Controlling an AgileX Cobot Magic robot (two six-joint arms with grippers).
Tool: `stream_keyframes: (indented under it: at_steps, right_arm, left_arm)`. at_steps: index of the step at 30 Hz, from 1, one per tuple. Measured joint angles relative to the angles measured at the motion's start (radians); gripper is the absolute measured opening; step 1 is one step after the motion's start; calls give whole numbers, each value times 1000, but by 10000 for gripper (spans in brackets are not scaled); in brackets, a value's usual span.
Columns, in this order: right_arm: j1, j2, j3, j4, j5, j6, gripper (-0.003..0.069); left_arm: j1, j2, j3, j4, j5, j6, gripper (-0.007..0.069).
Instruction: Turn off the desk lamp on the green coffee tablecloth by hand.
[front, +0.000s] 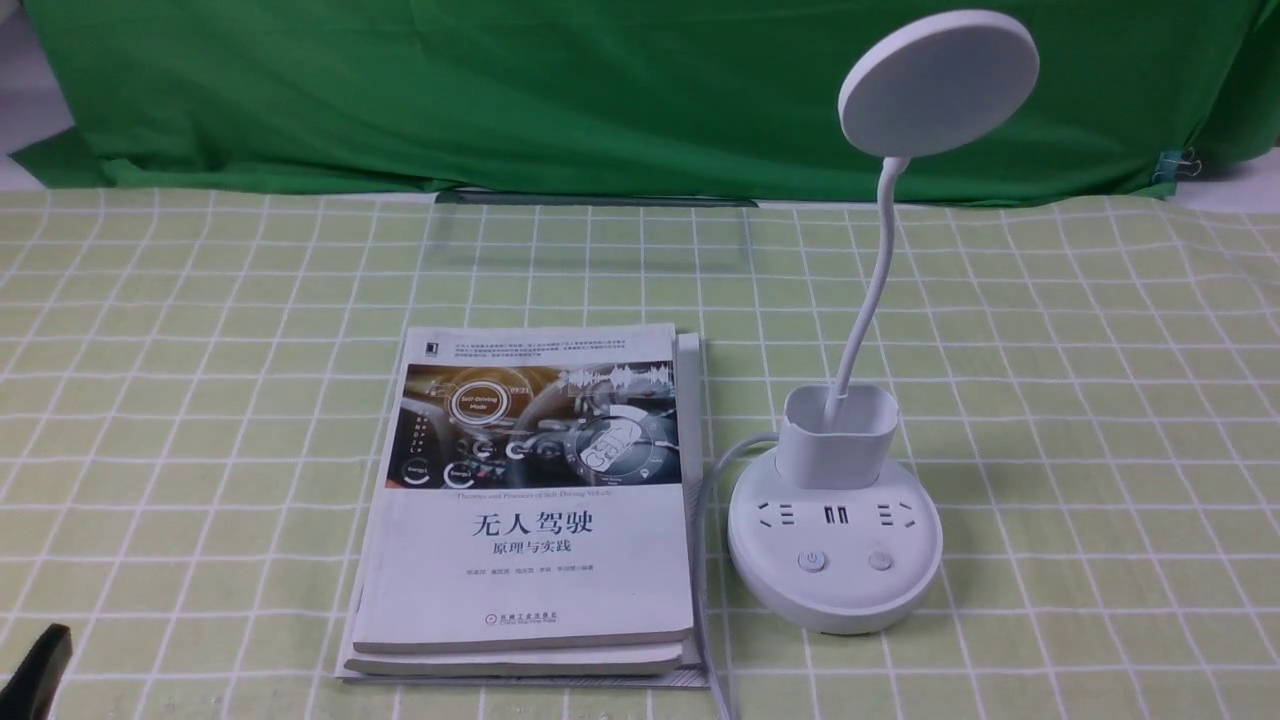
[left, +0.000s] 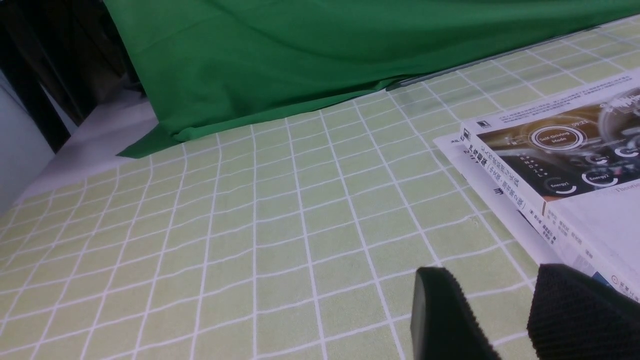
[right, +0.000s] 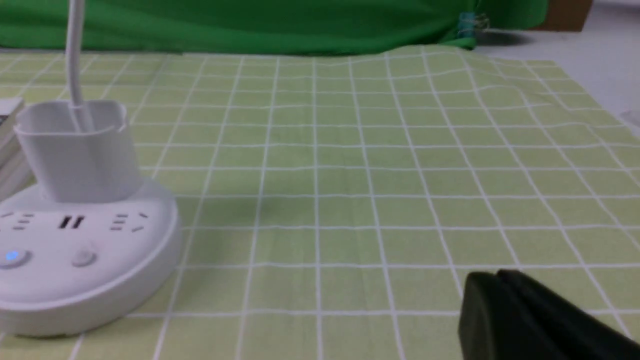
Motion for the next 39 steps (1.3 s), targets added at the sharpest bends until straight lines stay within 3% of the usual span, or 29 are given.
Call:
stream_keyframes:
  at_steps: [7,14,39]
  right_arm:
    - [-12,-17,3,0,102,5,41]
    - [-12,-17,3,2,106,91,47]
    - [-12,-17,3,4,106,106,106]
  left_arm:
    - [0,0,0,0,0,0,243]
    - [0,0,0,0,0,0,243]
    - [0,0,0,0,0,0,243]
